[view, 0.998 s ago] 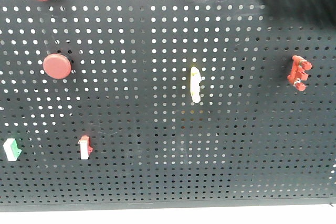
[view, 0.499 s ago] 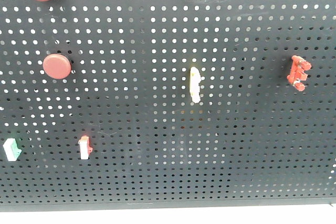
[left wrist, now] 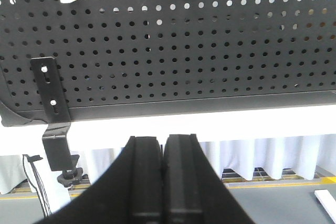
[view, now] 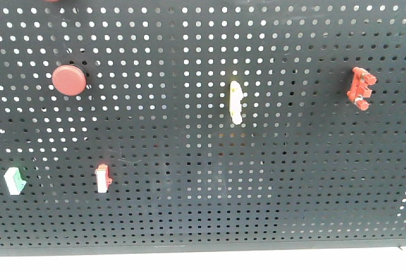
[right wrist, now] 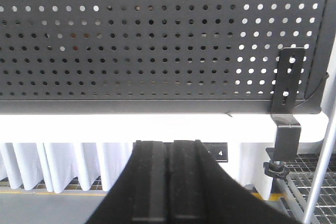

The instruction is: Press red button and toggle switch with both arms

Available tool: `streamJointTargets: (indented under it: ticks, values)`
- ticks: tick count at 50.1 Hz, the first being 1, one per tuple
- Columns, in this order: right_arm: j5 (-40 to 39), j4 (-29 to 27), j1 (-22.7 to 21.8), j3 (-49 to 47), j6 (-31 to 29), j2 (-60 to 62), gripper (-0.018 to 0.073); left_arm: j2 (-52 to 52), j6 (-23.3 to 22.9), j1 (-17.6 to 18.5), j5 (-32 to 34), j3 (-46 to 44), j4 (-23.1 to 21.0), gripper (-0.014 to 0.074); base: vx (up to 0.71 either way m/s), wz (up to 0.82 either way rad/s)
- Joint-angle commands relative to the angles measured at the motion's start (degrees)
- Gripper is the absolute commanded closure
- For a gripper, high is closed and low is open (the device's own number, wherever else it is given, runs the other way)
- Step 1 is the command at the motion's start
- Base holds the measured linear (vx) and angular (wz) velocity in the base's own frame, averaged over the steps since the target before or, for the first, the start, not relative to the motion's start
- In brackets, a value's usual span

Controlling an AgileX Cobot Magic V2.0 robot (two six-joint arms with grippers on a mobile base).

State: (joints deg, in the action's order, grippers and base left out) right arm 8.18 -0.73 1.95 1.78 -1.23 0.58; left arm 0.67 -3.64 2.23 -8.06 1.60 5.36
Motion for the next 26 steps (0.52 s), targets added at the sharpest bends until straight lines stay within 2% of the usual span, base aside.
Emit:
streamJointTargets:
  ticks: [1, 26]
  values:
    - [-4.31, 0.08, -0.30, 0.59, 0.06, 0.32, 0.0562, 0.34, -0.38, 0.09, 4.74, 1.50, -0.57, 0.0595, 0.00, 0.00]
    - [-4.31, 0.08, -0.30, 0.59, 0.13, 0.34, 0.0562, 0.34, -0.38, 0.09, 4.74, 1.50, -0.57, 0.0595, 0.00, 0.00]
